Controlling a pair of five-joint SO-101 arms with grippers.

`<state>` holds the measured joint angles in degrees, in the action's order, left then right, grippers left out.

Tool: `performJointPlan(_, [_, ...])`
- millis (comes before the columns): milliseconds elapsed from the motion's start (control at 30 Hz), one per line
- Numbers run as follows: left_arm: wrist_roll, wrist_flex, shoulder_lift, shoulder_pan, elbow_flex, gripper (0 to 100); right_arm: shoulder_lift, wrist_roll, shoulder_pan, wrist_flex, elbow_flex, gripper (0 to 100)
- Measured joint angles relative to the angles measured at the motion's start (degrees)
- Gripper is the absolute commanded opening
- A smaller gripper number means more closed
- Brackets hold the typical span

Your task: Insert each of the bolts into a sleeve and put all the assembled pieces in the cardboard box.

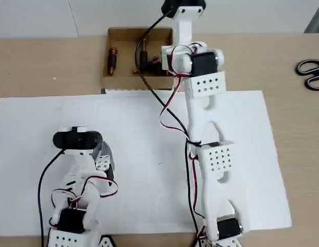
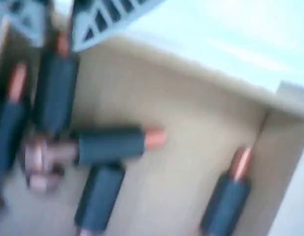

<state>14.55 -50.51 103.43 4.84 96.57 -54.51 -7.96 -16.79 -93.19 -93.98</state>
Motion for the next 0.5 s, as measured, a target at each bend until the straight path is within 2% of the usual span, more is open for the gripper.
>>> performJointPlan(100, [0.0, 0.0, 0.0, 0.0, 0.0, 1, 3.5, 0.0, 1.4, -4.4, 0.0, 0.3])
performJointPlan(233, [0.0, 0.0, 0.0, 0.0, 0.0, 1, 9.1, 0.0, 5.1, -5.3, 0.0, 0.3])
performJointPlan(500, [0.0, 0.0, 0.0, 0.0, 0.0, 1, 20.3, 1.6, 8.1, -5.6, 0.1, 0.2])
